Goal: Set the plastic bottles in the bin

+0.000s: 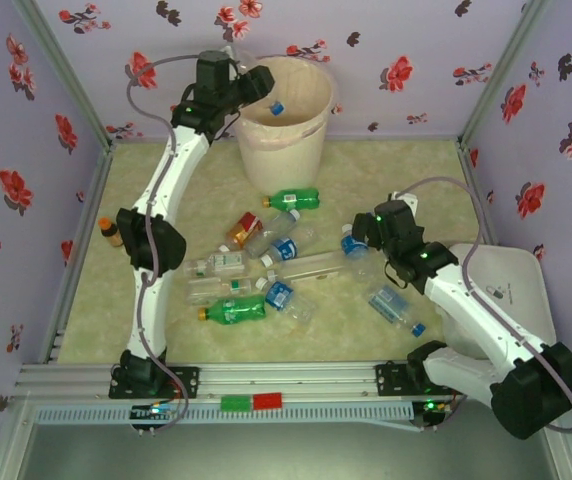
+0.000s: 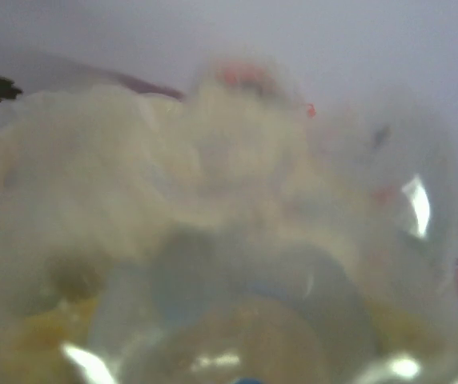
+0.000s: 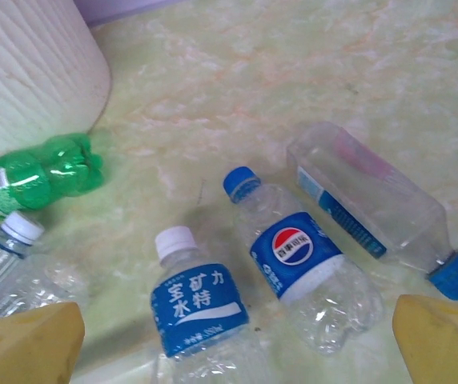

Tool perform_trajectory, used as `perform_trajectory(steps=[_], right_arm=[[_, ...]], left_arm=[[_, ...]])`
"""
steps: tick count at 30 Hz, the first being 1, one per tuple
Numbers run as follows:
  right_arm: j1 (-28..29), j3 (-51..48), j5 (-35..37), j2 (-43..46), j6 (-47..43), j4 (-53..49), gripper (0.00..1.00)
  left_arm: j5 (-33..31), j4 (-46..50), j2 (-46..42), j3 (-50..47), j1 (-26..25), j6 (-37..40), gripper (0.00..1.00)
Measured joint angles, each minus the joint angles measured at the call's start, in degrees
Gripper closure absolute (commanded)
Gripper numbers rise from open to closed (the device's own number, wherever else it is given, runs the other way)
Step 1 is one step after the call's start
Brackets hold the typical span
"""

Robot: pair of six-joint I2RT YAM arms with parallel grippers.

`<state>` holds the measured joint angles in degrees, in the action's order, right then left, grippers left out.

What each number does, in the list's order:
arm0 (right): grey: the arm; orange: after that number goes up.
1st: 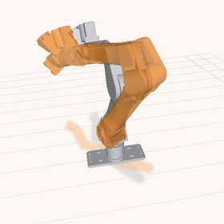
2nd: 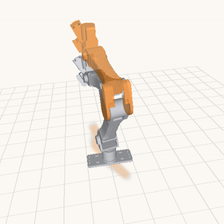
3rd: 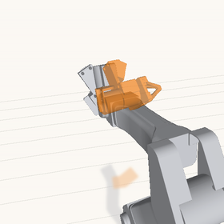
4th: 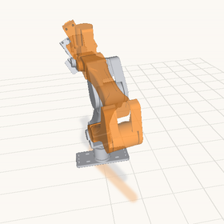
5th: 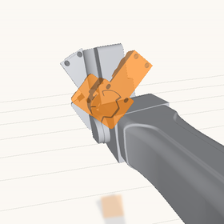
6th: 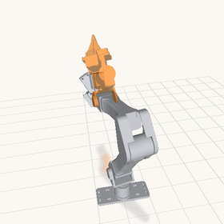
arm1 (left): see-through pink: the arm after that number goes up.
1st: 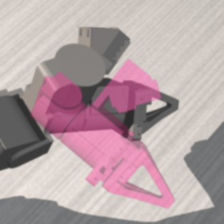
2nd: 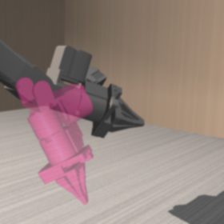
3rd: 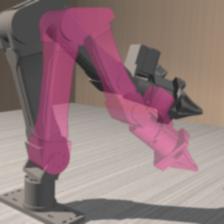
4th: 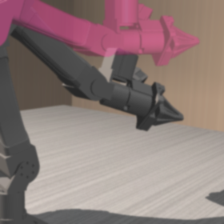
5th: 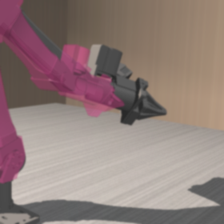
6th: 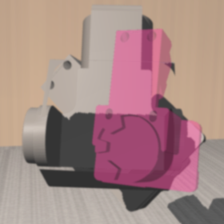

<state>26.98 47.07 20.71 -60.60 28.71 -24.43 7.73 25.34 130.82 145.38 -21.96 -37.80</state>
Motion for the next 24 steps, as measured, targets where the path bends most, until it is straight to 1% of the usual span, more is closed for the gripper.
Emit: perform_trajectory(steps=[2,5,8,11,15,18,22,24], right_arm=[[-0.44,0.02,0.13,0.00,0.26,-0.96,0.00],[-1.57,0.07,0.02,0.00,1.31,-1.73,0.00],[-4.42,0.42,-1.81,-0.07,3.08,-2.32,0.00],[-8.28,0.87,-4.55,-0.28,5.62,-3.06,0.00],[-11.34,1.33,-7.39,-0.81,8.50,-5.05,0.00],[-11.52,1.42,-8.68,-0.96,9.73,-8.37,0.00],[-11.63,1.42,-10.10,-0.96,11.52,-13.94,0.00],[-11.74,1.38,-11.08,-0.87,12.59,-16.63,0.00]], left_arm=[[-0.20,-0.02,0.00,0.57,-0.20,0.39,0.01],[-0.20,-0.02,-0.04,1.40,-0.33,1.27,0.00],[-0.11,0.24,-0.55,1.44,-0.35,2.36,0.00],[0.50,0.46,-4.04,-2.64,-0.33,3.87,0.00],[1.92,-0.33,-14.19,-15.04,-0.44,6.86,0.00],[2.60,-3.56,-24.44,-28.44,-0.61,9.05,0.01],[2.60,-10.54,-39.17,-49.48,-0.68,10.62,0.01],[2.56,-13.40,-44.70,-58.27,-0.66,10.75,0.00]])
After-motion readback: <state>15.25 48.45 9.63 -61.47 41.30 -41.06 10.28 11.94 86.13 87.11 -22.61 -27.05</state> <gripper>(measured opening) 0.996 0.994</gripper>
